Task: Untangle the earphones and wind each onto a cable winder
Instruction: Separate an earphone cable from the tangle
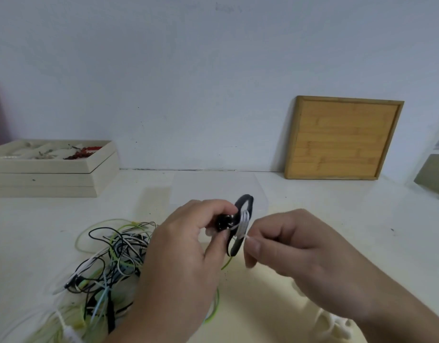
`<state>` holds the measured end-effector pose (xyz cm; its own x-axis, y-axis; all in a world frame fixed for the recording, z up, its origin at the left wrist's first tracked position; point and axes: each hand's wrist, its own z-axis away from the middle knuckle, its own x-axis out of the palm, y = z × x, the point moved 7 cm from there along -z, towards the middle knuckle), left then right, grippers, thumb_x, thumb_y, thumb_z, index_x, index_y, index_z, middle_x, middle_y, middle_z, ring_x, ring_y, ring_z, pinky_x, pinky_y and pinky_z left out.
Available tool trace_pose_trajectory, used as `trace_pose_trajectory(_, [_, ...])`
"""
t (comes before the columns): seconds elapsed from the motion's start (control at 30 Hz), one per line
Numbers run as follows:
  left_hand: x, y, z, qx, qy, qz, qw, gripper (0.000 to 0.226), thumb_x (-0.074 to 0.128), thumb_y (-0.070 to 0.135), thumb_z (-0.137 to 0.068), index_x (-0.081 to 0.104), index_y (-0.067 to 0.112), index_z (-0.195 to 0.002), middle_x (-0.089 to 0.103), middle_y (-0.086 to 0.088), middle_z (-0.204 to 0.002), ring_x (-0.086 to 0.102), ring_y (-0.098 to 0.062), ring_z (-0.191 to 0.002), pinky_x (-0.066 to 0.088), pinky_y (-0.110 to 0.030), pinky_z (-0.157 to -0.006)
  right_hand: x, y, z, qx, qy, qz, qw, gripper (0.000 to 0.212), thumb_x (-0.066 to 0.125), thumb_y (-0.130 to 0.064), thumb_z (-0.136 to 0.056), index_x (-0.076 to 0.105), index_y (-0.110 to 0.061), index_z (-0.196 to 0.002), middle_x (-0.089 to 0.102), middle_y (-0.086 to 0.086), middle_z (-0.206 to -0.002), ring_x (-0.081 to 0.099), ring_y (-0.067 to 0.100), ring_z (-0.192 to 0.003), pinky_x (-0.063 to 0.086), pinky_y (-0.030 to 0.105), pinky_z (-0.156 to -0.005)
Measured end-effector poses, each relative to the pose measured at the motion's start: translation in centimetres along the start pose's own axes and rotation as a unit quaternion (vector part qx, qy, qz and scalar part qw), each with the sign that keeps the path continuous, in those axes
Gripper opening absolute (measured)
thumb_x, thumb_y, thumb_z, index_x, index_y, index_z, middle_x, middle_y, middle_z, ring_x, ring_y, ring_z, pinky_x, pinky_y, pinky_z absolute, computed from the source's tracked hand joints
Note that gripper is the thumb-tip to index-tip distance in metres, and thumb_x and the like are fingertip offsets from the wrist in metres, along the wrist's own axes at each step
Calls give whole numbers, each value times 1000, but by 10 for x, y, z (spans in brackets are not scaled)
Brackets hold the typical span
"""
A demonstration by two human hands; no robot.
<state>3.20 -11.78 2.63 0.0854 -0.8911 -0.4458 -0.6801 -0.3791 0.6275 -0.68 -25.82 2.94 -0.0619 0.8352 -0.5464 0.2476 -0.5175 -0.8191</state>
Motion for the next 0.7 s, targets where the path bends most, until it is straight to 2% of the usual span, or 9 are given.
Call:
trace_pose_trajectory(0.13, [8,2,0,23,-48,-36,998,29,66,19,-76,66,40,-97,58,24,-85,57,1,-84,37,-7,-70,-17,4,1,13,93,-28,995,26,60,-35,-84,71,-16,-71,34,-9,-49,27,13,-49,23,26,-47])
trace_pose_trajectory(0.2, [9,4,0,23,-57,-34,998,33,65,18,-76,63,42,-98,60,25,-88,58,4,-85,38,-5,-70,-27,4,4,21,151,-23,988,25,66,-30,-89,72,-17,-69,33,-8,-45,25,12,-44,22,23,-42])
trace_pose_trajectory(0.33, [8,5,2,-9,-72,33,997,40,74,2,-81,68,41,-89,65,32,-86,56,18,-90,36,4,-70,-42,14,9,64,250,-46,965,25,65,-26,-91,72,-17,-68,29,-6,-45,22,11,-38,22,16,-37])
trace_pose_trajectory(0.43, [10,5,3,-31,-91,93,991,39,75,3,-81,72,41,-88,68,27,-82,60,11,-88,38,-1,-75,-45,20,9,81,276,-56,956,24,67,-25,-91,69,-14,-69,31,-6,-46,23,12,-39,23,19,-37])
trace_pose_trajectory(0.53, [12,4,2,-51,-89,180,978,34,68,17,-77,69,45,-97,73,17,-88,66,-3,-89,45,-18,-81,-41,24,6,96,250,-46,962,28,65,-29,-93,70,-15,-70,33,-2,-48,25,14,-41,23,19,-37])
trace_pose_trajectory(0.63, [10,-1,0,-72,-57,251,964,33,65,16,-76,72,39,-98,76,5,-92,70,-14,-90,53,-37,-85,-24,28,-1,104,153,12,983,30,57,-37,-97,72,-25,-74,36,2,-54,29,17,-49,25,25,-44])
trace_pose_trajectory(0.7, [8,-4,-1,-82,-36,287,954,32,65,13,-76,73,35,-98,76,0,-92,71,-19,-91,56,-38,-82,-10,28,-6,90,85,31,992,32,53,-36,-99,69,-28,-72,39,-3,-57,32,14,-51,27,24,-49])
